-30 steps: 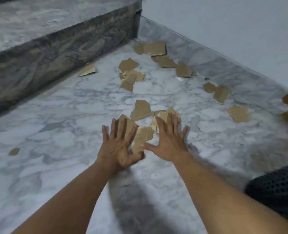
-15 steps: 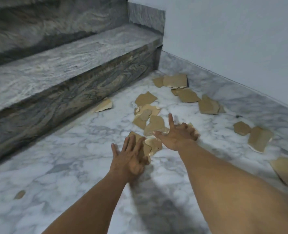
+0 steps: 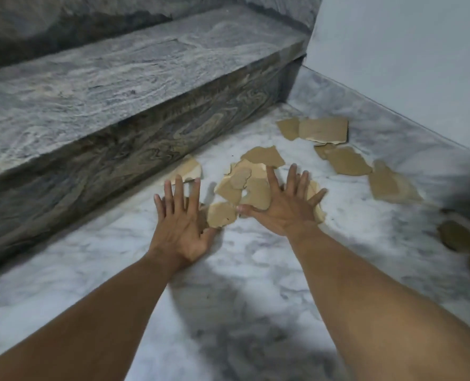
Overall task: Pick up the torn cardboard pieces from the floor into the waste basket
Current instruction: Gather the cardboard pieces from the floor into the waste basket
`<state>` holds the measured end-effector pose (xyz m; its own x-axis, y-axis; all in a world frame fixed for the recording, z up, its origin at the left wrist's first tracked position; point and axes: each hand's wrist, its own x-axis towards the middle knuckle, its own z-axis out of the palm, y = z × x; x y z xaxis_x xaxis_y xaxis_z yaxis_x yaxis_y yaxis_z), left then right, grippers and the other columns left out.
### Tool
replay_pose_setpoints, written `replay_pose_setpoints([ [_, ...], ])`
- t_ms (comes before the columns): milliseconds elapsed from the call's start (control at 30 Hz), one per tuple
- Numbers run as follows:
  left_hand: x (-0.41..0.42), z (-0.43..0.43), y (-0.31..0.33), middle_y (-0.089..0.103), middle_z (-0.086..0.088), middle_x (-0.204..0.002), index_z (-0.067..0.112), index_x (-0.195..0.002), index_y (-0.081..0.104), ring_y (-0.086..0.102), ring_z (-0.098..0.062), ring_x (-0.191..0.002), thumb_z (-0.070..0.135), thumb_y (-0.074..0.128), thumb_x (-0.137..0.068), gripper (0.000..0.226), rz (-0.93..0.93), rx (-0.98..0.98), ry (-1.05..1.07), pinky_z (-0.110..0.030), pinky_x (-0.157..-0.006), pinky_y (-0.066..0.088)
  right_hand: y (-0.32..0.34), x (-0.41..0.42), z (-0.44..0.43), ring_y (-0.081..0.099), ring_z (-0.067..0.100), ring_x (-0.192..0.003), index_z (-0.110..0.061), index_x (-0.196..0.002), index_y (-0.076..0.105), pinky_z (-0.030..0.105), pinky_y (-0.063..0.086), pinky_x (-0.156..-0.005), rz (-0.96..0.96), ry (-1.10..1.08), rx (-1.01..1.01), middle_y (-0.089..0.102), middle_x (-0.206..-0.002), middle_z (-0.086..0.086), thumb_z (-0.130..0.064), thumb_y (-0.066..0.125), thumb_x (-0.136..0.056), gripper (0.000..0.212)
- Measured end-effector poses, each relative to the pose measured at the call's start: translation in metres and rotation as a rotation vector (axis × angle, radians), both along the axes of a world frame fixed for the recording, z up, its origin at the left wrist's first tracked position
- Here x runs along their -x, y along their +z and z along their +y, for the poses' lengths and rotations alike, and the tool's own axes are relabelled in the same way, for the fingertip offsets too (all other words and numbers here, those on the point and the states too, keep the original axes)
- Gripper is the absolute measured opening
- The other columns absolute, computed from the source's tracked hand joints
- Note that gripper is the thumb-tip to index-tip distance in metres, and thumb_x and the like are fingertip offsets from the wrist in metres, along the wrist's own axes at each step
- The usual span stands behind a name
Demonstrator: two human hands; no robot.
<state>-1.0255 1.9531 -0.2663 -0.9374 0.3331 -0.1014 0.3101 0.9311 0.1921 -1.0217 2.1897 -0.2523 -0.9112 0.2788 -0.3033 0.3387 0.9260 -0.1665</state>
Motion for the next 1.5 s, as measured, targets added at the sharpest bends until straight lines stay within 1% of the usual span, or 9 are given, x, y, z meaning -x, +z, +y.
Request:
replay_pose_setpoints([
  [167,0.040,0.006,-0.002,-0.022,-0.012,-0.165,0.027,-0.153,-0.030,-0.022,-0.037,-0.151,0.078,0.006,-0.078,0.097,-0.052,0.084,-0.063,-0.054,-0.122,-0.010,0.001,0.048,0.009,-0.027,0.036,-0.151,-0.038,-0.159,-0.010,0.080,-0.010,-0.109,0.015,0.129,-0.004,-0.034,-0.164,-0.002,-0.108,0.038,-0.049,0.139],
  [267,0.039,0.010,-0.001,0.015,-0.013,-0.162,0.020,-0.160,0.008,0.004,-0.034,-0.152,0.077,0.019,-0.085,0.095,0.063,0.002,0.002,-0.050,-0.124,0.004,0.000,0.069,0.013,-0.026,0.038,-0.152,-0.053,-0.154,-0.015,0.081,-0.010,-0.107,-0.017,0.183,-0.001,-0.030,-0.166,-0.005,-0.103,0.033,-0.062,0.115],
  [367,0.038,0.011,-0.001,0.033,-0.014,-0.146,0.018,-0.145,0.034,0.016,-0.033,-0.147,0.074,0.030,-0.085,0.082,0.139,-0.070,0.047,-0.052,-0.121,0.013,-0.001,0.084,0.002,-0.020,0.041,-0.153,-0.057,-0.154,0.007,0.082,-0.011,-0.105,0.059,0.099,0.040,-0.012,-0.170,-0.003,-0.102,0.017,-0.068,0.097],
  [533,0.037,0.013,0.001,0.008,-0.007,-0.168,0.019,-0.153,0.026,-0.002,-0.027,-0.155,0.080,0.022,-0.088,0.089,0.068,-0.084,0.077,-0.047,-0.125,-0.001,-0.006,0.109,-0.028,-0.007,0.046,-0.153,-0.021,-0.156,0.016,0.082,-0.008,-0.107,0.174,-0.155,0.018,0.002,-0.170,0.010,-0.107,0.028,-0.058,0.131],
  [733,0.039,0.013,0.001,0.034,-0.002,-0.155,0.022,-0.156,0.022,0.025,-0.026,-0.143,0.068,0.033,-0.090,0.080,0.159,-0.097,0.137,-0.046,-0.115,0.022,-0.009,0.122,-0.025,0.024,0.039,-0.139,-0.044,-0.147,0.029,0.072,0.010,-0.110,0.244,-0.145,-0.048,0.032,-0.146,0.011,-0.092,0.039,-0.067,0.094],
  [900,0.038,0.015,0.005,0.044,-0.006,-0.134,0.024,-0.154,0.028,0.037,-0.028,-0.122,0.051,0.041,-0.087,0.073,0.175,-0.079,0.166,-0.046,-0.100,0.031,-0.010,0.122,-0.019,0.035,0.033,-0.128,-0.024,-0.130,0.043,0.058,0.023,-0.097,0.321,-0.094,-0.121,0.038,-0.151,0.004,-0.086,0.042,-0.068,0.087],
  [1133,0.040,0.017,0.005,0.041,-0.004,-0.147,0.016,-0.156,0.024,0.035,-0.027,-0.126,0.047,0.042,-0.079,0.084,0.146,-0.063,0.201,-0.046,-0.100,0.032,-0.007,0.131,-0.007,0.042,0.032,-0.115,-0.016,-0.131,0.050,0.047,0.028,-0.091,0.338,-0.074,-0.146,0.050,-0.127,0.010,-0.091,0.050,-0.060,0.103],
  [1300,0.039,0.017,0.004,0.052,-0.008,-0.123,0.017,-0.154,0.033,0.040,-0.030,-0.113,0.046,0.047,-0.077,0.083,0.166,-0.069,0.232,-0.048,-0.093,0.036,0.006,0.125,-0.019,0.058,0.036,-0.111,-0.013,-0.126,0.041,0.042,0.043,-0.088,0.392,-0.072,0.068,0.058,-0.122,0.011,-0.066,0.068,-0.076,0.078],
  [1500,0.036,0.018,0.006,0.048,-0.008,-0.122,0.022,-0.151,0.034,0.043,-0.031,-0.106,0.049,0.042,-0.083,0.073,0.155,-0.119,0.255,-0.048,-0.086,0.040,0.023,0.091,-0.028,0.064,0.040,-0.102,-0.013,-0.132,0.037,0.040,0.045,-0.076,0.411,-0.101,0.194,0.068,-0.110,0.016,-0.041,0.059,-0.096,0.051],
])
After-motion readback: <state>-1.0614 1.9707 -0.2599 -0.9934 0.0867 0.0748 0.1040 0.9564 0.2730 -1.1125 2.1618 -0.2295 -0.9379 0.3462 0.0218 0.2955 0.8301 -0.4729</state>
